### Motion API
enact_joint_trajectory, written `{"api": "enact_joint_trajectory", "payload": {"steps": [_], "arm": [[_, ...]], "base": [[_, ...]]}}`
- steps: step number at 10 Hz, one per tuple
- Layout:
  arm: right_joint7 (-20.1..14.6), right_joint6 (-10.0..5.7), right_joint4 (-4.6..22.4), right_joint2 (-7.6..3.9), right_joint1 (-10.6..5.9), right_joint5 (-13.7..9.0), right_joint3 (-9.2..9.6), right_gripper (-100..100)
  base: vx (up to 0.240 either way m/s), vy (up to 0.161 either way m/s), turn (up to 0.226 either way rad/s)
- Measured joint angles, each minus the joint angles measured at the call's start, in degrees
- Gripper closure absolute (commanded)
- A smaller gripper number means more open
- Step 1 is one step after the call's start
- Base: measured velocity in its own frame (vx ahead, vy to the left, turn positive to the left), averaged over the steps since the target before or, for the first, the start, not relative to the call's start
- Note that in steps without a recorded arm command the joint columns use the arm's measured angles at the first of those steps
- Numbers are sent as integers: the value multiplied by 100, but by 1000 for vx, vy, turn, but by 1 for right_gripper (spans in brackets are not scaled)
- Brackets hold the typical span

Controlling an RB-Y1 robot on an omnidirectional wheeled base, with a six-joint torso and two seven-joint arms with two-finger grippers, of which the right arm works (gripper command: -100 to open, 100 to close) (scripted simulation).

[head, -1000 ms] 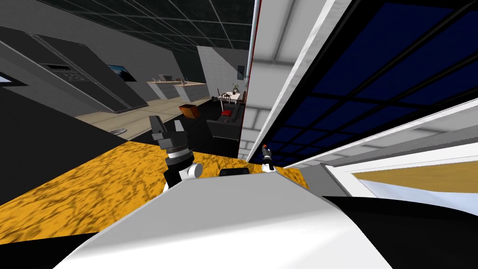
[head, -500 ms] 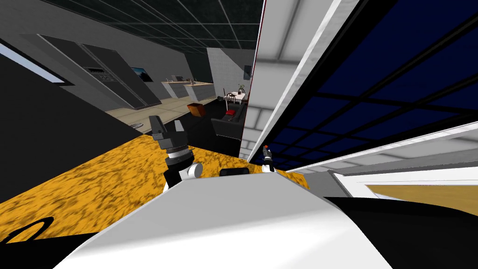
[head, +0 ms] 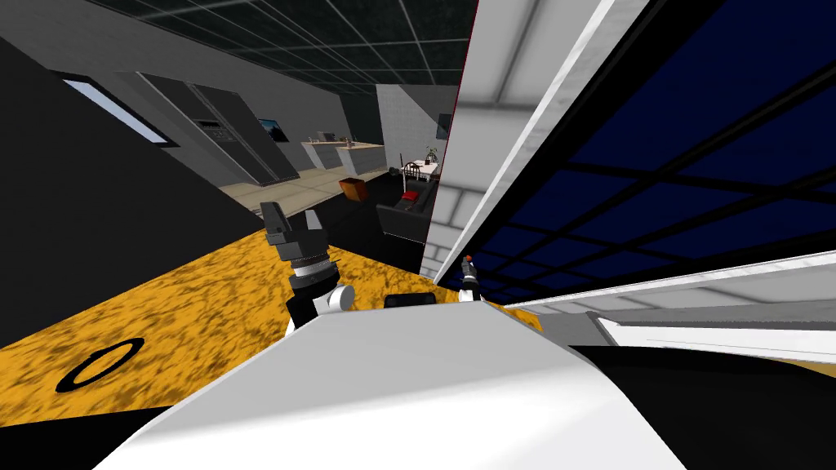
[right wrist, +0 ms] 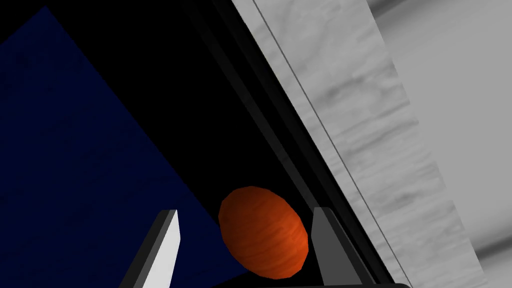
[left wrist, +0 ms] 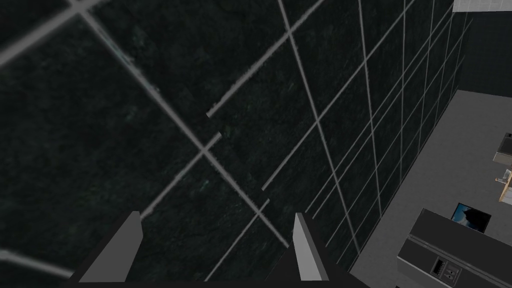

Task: Push the door open

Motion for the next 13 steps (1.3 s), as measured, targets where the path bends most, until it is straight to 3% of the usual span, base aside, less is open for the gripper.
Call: {"api": "enact_joint_trajectory", "payload": {"steps": [1, 4, 6, 7, 9, 13], "arm": [[-114, -64, 65, -19, -16, -52, 11, 100], [-441, -32, -283, 39, 227, -216, 50, 100], [-580, -126, -209, 40, 231, -277, 73, 100], [-669, -71, -391, 56, 338, -332, 76, 100], [-941, -362, 80, -44, 156, -435, 94, 100], [-1251, -307, -317, 41, 421, -607, 122, 100]], "base": [[-61, -34, 185], [-47, -42, 144], [-36, -24, 142], [-30, -28, 62], [-54, -34, 187], [-44, -32, 136]]}}
